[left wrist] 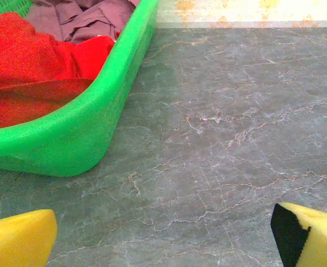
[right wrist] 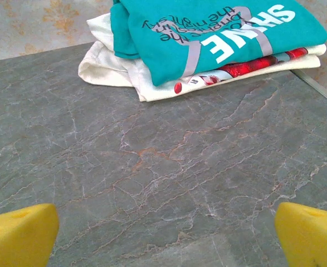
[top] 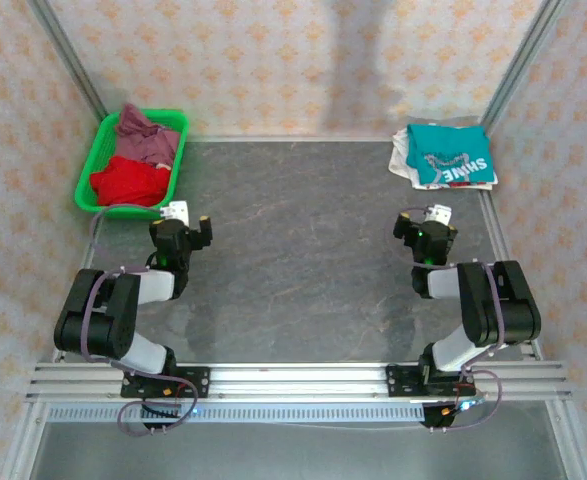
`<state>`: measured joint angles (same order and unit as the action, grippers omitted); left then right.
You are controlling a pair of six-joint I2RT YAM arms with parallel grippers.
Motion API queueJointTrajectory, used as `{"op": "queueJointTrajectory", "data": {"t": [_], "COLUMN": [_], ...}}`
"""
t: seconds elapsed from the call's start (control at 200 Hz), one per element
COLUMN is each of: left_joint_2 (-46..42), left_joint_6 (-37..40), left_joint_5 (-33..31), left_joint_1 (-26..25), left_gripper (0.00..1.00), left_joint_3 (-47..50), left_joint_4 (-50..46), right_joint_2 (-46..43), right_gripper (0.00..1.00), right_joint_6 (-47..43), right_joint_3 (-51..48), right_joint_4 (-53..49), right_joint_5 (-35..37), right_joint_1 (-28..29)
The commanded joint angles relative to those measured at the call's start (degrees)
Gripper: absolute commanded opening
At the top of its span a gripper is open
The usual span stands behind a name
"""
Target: Fold and stack the t-shirts
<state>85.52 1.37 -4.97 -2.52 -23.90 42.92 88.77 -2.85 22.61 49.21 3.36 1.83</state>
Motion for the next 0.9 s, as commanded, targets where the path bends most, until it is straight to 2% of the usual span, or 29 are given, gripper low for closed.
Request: {"op": "queueJointTrajectory", "data": {"t": [0.0, 0.641, 0.706, 0.756, 0.831, 0.896], "left_joint_2": [0.2, -1.2, -8.0, -14.2, -22.8, -25.5], "left_joint_6": [-0.9, -0.6, -0.2, 0.1, -3.9, -6.0], "left_joint_5": [-1.4, -0.7, -5.5, -6.3, -4.5, -5.5], "left_joint_1": [-0.2, -0.1, -2.2, -3.7, -4.1, -4.0], "left_gripper": [1.0, 1.0, 1.0, 1.0, 1.0, 1.0], "left_joint_3": [-0.6, -1.1, -5.1, -6.0, -7.3, -12.6], "left_joint_4": [-0.5, -1.7, -14.1, -17.9, -20.3, -26.3], "right_joint_2": [-0.2, -1.2, -7.5, -13.7, -20.4, -23.2], "right_gripper": [0.99, 0.99, 0.99, 1.0, 1.0, 0.99], "right_joint_6": [-0.1, -1.3, -2.8, -2.9, -0.4, 2.1], "right_joint_3": [0.0, 0.3, 2.8, 6.4, 9.4, 13.8], "right_joint_4": [0.6, 0.1, -10.5, -20.0, -24.7, -28.7], "right_joint_5": [-0.4, -5.1, 0.0, 2.9, 1.1, -2.3], "right_joint_1": [0.1, -0.5, 2.2, 4.0, 5.1, 5.9]}}
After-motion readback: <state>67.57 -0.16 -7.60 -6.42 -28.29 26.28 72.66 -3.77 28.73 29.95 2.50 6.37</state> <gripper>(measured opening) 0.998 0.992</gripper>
